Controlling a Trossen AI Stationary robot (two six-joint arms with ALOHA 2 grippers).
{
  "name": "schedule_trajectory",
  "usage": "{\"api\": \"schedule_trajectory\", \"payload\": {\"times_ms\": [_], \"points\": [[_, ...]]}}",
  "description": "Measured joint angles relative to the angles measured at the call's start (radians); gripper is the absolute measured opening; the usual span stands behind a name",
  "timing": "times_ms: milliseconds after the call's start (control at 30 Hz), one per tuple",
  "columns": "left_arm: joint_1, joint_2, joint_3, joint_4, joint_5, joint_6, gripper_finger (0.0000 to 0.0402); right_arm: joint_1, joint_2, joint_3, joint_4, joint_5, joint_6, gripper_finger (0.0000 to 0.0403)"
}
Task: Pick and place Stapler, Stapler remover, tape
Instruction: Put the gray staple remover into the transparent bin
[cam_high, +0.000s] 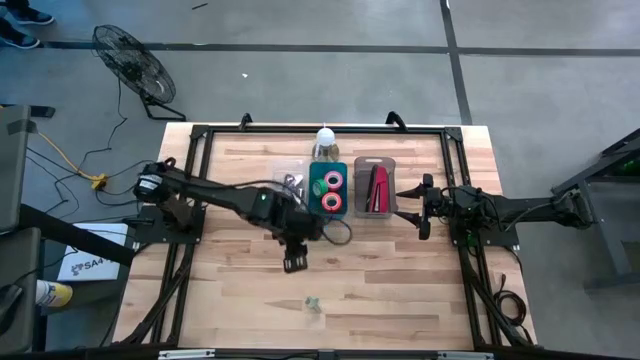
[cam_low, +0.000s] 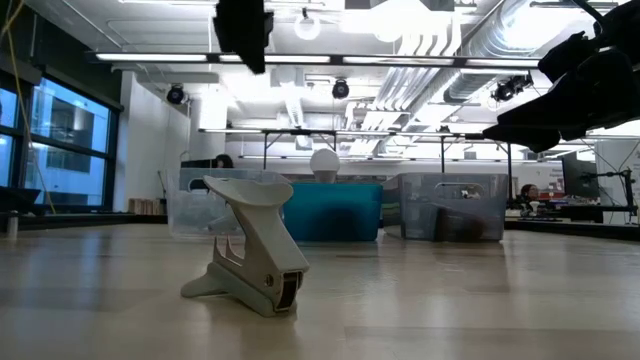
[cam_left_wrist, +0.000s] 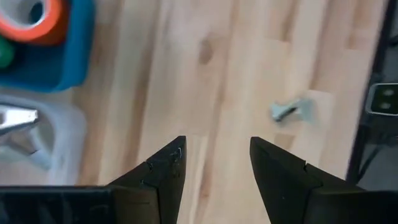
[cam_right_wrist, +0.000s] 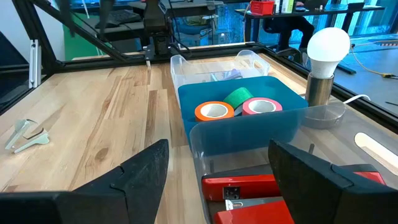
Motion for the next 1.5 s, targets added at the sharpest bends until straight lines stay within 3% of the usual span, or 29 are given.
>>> {"api": "schedule_trajectory", "payload": {"times_ms": [133,233,500,800,1000,1200,1500], "points": [[-0.049,0.000,0.000,0.064,-0.001,0.022,0.0175,0.000,0.000,0.000,0.000,0.000,0.000,0.0268],[-0.084,0.000,0.000,0.109,-0.015,0.126,0.0175,0.000,0.000,0.000,0.000,0.000,0.000,0.0268],[-0.140,0.013,-0.001,0.161,-0.163,0.242,0.0175,0.000,0.000,0.000,0.000,0.000,0.000,0.0268],[-0.160,0.082,0.000,0.289,-0.113,0.338,0.0177,0.000,-0.001,0.000,0.002,0.000,0.000,0.0268],[-0.173,0.149,-0.003,0.322,-0.038,0.382,0.0226,0.000,0.016,0.000,0.008,0.000,0.000,0.0268],[-0.223,0.225,0.008,0.395,0.004,0.556,0.0280,0.000,0.025,0.000,0.000,0.002,0.000,0.0268],[-0.319,0.323,0.008,0.460,-0.017,0.790,0.0287,0.000,0.050,0.000,0.002,0.001,0.000,0.0268]]}}
